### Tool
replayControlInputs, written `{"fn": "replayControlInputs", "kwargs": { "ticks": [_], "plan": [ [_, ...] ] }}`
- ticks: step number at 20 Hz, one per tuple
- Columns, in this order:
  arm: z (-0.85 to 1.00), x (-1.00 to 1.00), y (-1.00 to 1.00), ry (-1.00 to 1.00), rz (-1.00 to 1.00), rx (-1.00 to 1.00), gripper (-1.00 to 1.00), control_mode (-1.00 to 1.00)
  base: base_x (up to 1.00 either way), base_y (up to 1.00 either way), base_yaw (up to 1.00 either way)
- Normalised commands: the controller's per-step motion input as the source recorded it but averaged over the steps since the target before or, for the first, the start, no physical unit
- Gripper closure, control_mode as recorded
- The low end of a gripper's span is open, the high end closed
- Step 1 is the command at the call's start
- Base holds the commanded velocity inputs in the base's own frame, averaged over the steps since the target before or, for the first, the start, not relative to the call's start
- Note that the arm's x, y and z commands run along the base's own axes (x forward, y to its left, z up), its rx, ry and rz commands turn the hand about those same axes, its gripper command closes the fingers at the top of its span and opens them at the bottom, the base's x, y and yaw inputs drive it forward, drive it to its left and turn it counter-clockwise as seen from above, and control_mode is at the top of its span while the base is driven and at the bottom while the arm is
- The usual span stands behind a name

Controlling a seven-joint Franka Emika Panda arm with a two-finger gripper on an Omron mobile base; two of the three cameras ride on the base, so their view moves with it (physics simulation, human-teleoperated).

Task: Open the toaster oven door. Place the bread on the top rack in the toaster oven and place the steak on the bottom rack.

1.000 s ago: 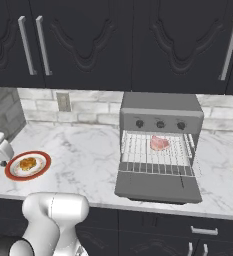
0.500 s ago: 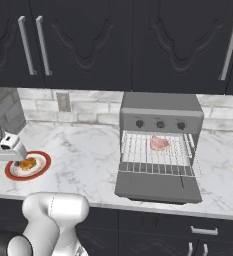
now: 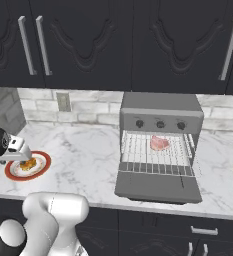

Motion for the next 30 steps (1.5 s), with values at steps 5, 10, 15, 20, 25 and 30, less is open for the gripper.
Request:
{"fn": "replayControlInputs", "kwargs": {
  "ticks": [5, 10, 15, 20, 25, 30],
  "plan": [
    [-0.28, 0.51, 0.24, 0.01, 0.01, 0.01, -1.00, -1.00, 0.00, 0.00, 0.00],
    [-0.32, 0.32, 0.30, 0.07, 0.02, 0.00, -1.00, -1.00, 0.00, 0.00, 0.00],
    [-0.34, 0.22, 0.16, 0.10, 0.00, -0.02, -1.00, -1.00, 0.00, 0.00, 0.00],
    [-0.30, 0.12, 0.00, 0.00, 0.00, -0.03, -1.00, -1.00, 0.00, 0.00, 0.00],
    [-0.32, 0.05, 0.00, 0.00, 0.00, -0.02, -1.00, -1.00, 0.00, 0.00, 0.00],
    [-0.14, 0.16, 0.00, -0.03, 0.00, 0.00, -1.00, -1.00, 0.00, 0.00, 0.00]
  ]
}}
